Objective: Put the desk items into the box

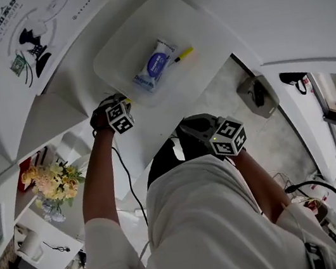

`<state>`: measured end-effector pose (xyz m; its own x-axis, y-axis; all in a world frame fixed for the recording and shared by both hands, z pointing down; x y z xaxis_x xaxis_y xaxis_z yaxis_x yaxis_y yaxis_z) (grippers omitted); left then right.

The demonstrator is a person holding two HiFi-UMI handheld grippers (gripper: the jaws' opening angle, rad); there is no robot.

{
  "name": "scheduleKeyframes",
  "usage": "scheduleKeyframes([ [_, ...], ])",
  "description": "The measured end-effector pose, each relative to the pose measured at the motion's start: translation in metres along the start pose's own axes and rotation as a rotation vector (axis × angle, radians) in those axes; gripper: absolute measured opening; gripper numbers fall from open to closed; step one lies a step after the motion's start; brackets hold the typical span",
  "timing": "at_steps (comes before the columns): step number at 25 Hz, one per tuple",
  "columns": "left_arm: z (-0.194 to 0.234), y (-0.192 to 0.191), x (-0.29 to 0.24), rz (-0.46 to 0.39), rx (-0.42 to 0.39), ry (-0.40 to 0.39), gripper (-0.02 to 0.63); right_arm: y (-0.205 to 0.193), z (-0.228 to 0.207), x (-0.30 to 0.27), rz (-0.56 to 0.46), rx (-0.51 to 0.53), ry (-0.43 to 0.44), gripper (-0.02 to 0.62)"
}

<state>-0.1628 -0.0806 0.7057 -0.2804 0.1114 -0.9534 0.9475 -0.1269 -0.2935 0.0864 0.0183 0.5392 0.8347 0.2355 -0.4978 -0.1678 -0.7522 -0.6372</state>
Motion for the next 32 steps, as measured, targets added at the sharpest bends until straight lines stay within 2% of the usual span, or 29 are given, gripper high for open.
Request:
scheduleKeyframes([
  [4,0.006,0.001,-0.010,0.022,-0.079,-0.051,0.098,-0.003,0.004,-0.003,-0.009,-0.020,-0.022,0.000],
  [7,0.009,0.001,-0.017,0.048,-0.094,-0.076,0.098,-0.004,0.004,-0.003,-0.014,-0.030,-0.040,0.000],
  [16,0.012,0.002,-0.019,0.010,-0.024,-0.044,0.096,-0.006,0.008,-0.006,-0.032,-0.046,-0.074,0.000],
  [20,0.010,0.001,-0.015,0.004,-0.005,-0.033,0.070,-0.007,0.013,-0.006,-0.041,-0.045,-0.078,0.000],
  [28,-0.007,-0.006,-0.005,-0.002,0.081,-0.030,0.052,-0.005,0.015,0.000,-0.054,-0.031,-0.080,0.000],
  [32,-0.011,-0.001,0.009,-0.022,0.140,-0.003,0.051,-0.003,0.016,0.001,-0.067,-0.024,-0.073,0.000],
])
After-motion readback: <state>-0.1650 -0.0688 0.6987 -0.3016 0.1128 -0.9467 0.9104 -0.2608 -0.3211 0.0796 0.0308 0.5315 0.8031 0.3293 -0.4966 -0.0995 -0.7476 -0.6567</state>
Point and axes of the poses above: the fingertips, and each gripper's own axes: x backward along the fingers, z to its left, y out of its top, the point moved 9 cm from there along x, backward along the fingers, and after that the axes turned 1 degree about -y, right-handed, at the moved point
